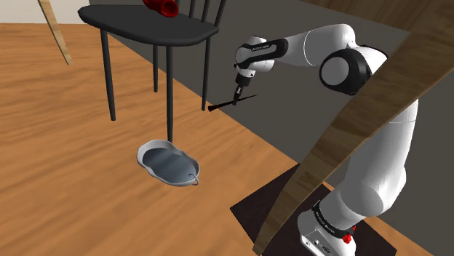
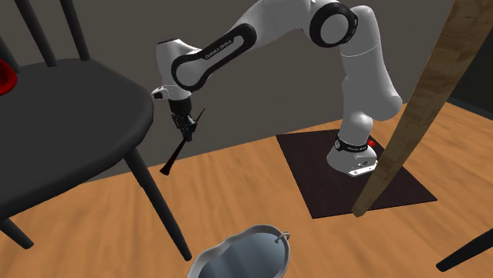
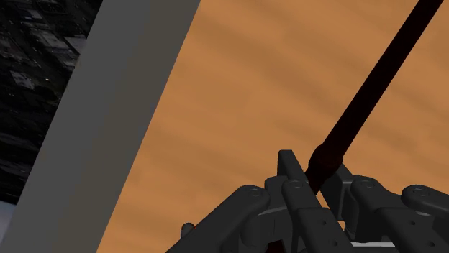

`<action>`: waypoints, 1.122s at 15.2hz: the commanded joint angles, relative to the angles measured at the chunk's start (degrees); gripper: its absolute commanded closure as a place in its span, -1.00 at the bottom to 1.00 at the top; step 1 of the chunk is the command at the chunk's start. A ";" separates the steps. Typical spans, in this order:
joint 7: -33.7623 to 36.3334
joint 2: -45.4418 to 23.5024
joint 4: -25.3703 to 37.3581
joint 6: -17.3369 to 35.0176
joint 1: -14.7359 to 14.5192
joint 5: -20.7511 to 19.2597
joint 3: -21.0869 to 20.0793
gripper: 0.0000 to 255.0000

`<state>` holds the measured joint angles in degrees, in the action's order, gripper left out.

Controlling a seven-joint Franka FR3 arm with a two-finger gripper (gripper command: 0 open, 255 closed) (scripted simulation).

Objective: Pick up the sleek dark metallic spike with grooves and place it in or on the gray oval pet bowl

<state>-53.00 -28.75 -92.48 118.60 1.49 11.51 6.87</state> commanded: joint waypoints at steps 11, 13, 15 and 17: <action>12.61 10.51 -15.84 7.09 -10.02 -1.47 -3.40 1.00; 15.06 11.70 -17.61 8.00 -11.72 -1.70 -4.17 1.00; 17.57 12.70 -19.10 8.82 -13.39 -1.94 -5.00 1.00; 20.14 13.52 -20.33 9.56 -15.07 -2.18 -5.84 1.00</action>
<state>-34.17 -15.52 -112.25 127.71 -12.76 9.44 1.43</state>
